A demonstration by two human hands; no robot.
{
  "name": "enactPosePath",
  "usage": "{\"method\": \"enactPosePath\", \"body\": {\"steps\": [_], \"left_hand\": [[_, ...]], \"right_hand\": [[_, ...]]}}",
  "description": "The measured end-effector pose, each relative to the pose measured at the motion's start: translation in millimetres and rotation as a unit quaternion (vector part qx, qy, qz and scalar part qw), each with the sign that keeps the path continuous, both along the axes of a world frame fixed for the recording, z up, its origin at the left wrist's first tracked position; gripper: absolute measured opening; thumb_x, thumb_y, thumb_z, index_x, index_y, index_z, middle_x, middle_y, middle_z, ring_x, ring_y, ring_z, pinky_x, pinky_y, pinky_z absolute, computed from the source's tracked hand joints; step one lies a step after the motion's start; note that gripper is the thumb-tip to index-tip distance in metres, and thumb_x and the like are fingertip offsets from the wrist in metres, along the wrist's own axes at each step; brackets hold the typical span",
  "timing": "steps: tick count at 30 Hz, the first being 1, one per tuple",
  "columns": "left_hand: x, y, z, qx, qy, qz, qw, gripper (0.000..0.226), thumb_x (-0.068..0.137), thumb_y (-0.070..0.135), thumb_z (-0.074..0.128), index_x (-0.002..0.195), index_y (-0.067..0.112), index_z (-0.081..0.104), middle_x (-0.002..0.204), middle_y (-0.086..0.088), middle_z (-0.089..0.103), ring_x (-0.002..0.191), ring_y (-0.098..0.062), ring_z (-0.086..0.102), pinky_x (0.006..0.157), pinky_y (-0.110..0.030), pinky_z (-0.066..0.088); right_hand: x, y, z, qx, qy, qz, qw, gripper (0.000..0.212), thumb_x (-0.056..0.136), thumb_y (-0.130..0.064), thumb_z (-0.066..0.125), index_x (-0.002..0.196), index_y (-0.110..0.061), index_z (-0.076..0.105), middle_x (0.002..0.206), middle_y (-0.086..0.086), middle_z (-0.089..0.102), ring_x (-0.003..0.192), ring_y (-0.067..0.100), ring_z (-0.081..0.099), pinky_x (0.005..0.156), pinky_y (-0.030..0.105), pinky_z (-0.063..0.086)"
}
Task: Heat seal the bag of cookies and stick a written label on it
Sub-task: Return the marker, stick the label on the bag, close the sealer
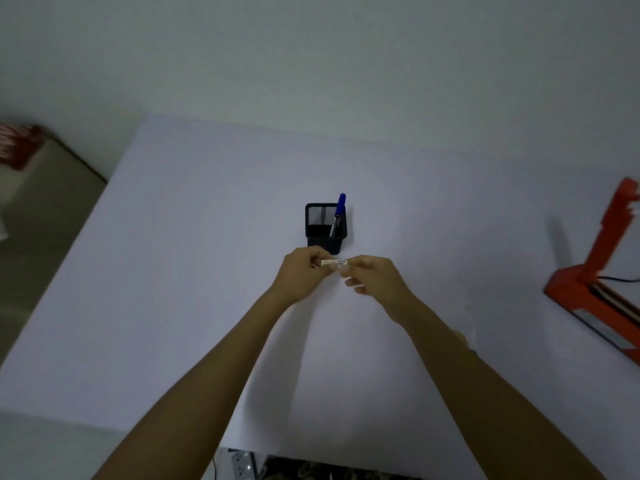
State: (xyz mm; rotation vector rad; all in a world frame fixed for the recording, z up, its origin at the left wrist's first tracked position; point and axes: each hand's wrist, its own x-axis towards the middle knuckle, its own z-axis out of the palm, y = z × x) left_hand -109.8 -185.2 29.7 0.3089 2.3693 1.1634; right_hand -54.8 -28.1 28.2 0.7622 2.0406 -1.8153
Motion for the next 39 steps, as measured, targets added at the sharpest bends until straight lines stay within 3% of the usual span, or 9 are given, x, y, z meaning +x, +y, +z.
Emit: {"method": "enactPosePath", "body": {"steps": [5, 8, 11, 14, 20, 28, 39], "left_hand": [[3, -9, 47, 0.063, 0.048, 0.036, 0.996, 0.015, 0.086, 0.027, 0.067, 0.099, 0.020, 0.065, 0.088, -0.004, 0.067, 0.074, -0.013, 0.057, 0.062, -0.014, 0.042], [10, -13, 70, 0.067, 0.187, 0.103, 0.975, 0.037, 0.084, 0.030, 0.070, 0.117, 0.020, 0.055, 0.101, 0.004, 0.055, 0.086, -0.009, 0.053, 0.071, -0.014, 0.043], [17, -16, 92, 0.042, 0.341, 0.119, 0.932, 0.026, 0.086, 0.025, 0.067, 0.110, 0.021, 0.060, 0.104, 0.005, 0.055, 0.094, -0.011, 0.051, 0.083, -0.027, 0.044], [22, -20, 108, 0.014, 0.415, 0.096, 0.905, 0.011, 0.089, 0.025, 0.064, 0.098, 0.022, 0.069, 0.098, 0.005, 0.066, 0.092, -0.015, 0.057, 0.081, -0.031, 0.040], [24, -29, 131, 0.031, 0.432, 0.099, 0.896, 0.013, 0.091, 0.029, 0.061, 0.095, 0.026, 0.073, 0.093, 0.011, 0.072, 0.093, -0.013, 0.057, 0.082, -0.025, 0.030], [26, -41, 136, 0.056, 0.432, 0.078, 0.897, 0.011, 0.088, 0.028, 0.066, 0.095, 0.025, 0.074, 0.089, 0.011, 0.074, 0.083, -0.014, 0.061, 0.082, -0.040, 0.048], [28, -42, 142, 0.073, 0.401, 0.059, 0.911, 0.013, 0.091, 0.027, 0.060, 0.094, 0.025, 0.073, 0.090, 0.012, 0.073, 0.077, -0.004, 0.053, 0.083, -0.045, 0.048]], "right_hand": [[-1, -12, 53, -0.074, 0.040, -0.066, 0.994, 0.014, 0.087, -0.014, 0.066, 0.100, -0.010, 0.071, 0.091, 0.007, 0.071, 0.081, 0.015, 0.065, 0.070, 0.023, 0.052], [-3, -24, 82, -0.073, 0.060, -0.095, 0.991, 0.016, 0.087, -0.014, 0.066, 0.100, -0.008, 0.071, 0.095, 0.009, 0.072, 0.083, 0.017, 0.066, 0.068, 0.024, 0.051], [-5, -36, 109, -0.095, 0.081, -0.116, 0.985, 0.015, 0.086, -0.013, 0.065, 0.097, -0.006, 0.071, 0.087, 0.008, 0.071, 0.078, 0.017, 0.063, 0.069, 0.025, 0.052], [-4, -46, 130, -0.126, 0.098, -0.118, 0.980, 0.014, 0.085, -0.015, 0.066, 0.094, -0.005, 0.071, 0.084, 0.006, 0.070, 0.073, 0.015, 0.063, 0.073, 0.028, 0.051], [-2, -55, 152, -0.174, 0.122, -0.119, 0.970, 0.017, 0.086, -0.016, 0.067, 0.098, -0.006, 0.073, 0.090, 0.008, 0.074, 0.078, 0.017, 0.067, 0.075, 0.029, 0.053], [9, -53, 158, -0.150, 0.159, -0.062, 0.974, 0.019, 0.086, -0.016, 0.067, 0.099, -0.005, 0.074, 0.096, 0.009, 0.074, 0.081, 0.015, 0.066, 0.080, 0.029, 0.052], [12, -52, 165, -0.096, 0.169, -0.036, 0.980, 0.018, 0.088, -0.019, 0.066, 0.098, -0.007, 0.075, 0.091, 0.006, 0.074, 0.078, 0.012, 0.065, 0.074, 0.024, 0.054]]}}
